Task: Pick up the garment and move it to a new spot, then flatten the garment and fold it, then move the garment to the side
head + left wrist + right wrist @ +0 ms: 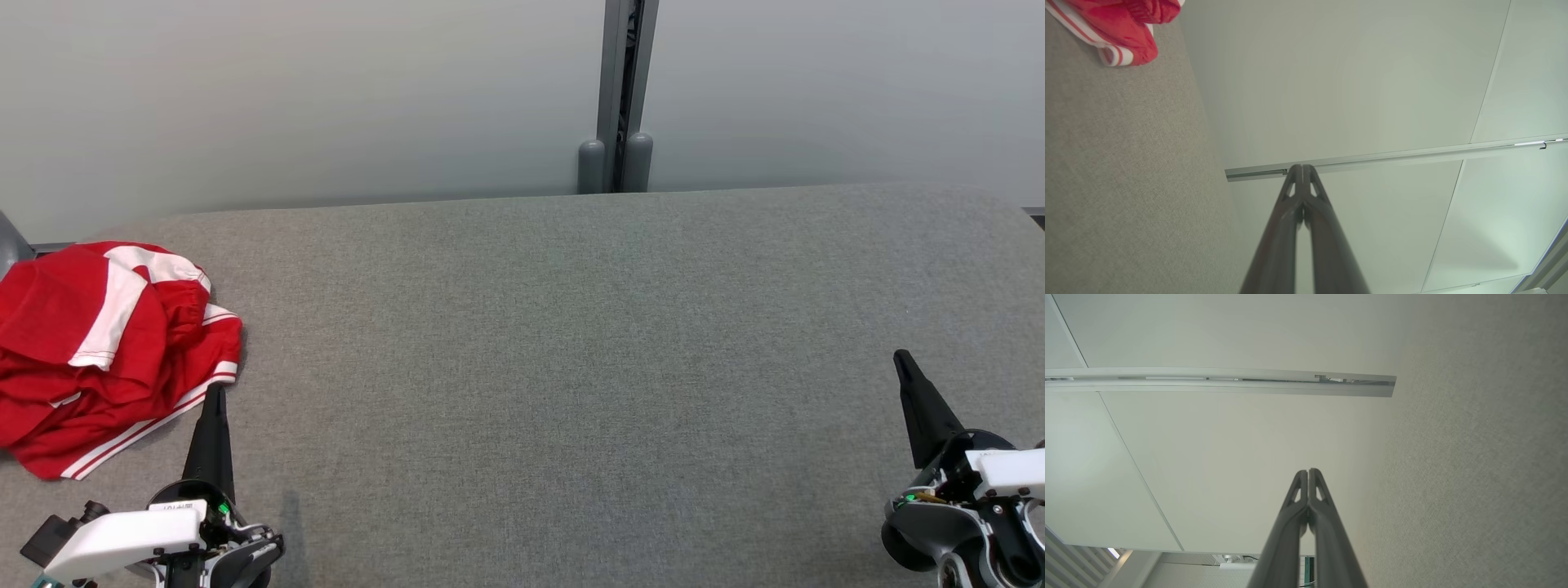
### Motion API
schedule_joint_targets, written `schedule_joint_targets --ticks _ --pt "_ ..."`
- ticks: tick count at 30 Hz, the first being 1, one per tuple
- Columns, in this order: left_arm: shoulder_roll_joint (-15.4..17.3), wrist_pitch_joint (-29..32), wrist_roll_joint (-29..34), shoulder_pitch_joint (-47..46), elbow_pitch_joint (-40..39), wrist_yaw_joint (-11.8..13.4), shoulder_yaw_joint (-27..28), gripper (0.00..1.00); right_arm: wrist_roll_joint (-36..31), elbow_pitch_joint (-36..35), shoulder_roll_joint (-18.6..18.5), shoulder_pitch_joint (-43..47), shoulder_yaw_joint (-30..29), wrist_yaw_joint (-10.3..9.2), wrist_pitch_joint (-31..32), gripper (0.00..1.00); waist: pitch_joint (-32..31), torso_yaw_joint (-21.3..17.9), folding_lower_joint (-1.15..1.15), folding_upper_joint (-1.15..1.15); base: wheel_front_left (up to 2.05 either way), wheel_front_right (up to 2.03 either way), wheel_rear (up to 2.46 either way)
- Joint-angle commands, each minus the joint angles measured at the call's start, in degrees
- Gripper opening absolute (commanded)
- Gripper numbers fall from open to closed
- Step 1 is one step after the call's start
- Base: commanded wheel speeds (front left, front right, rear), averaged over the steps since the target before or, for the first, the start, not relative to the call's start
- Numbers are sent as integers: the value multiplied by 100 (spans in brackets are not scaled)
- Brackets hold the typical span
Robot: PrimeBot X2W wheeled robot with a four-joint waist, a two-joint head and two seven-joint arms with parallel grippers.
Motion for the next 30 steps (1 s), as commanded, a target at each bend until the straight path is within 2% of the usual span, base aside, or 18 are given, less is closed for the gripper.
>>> schedule_joint_targets --ticks 1,22,23,30 --pt "17 -4 -4 -87 -10 -25 8 0 -5 16 -36 -23 -19 6 -1 0 0 0 0 0 0 0 0" --pt "17 -4 -4 -87 -10 -25 8 0 -5 15 -36 -23 -19 6 -1 0 0 0 0 0 0 0 0" --pt "0 0 0 0 0 0 0 100 0 -1 -1 0 0 0 0 100 0 0 0 0 0 0 0" --pt "-9 -26 26 -66 77 5 -45 100 -73 -10 19 11 46 0 -121 100 5 0 0 0 0 0 0"
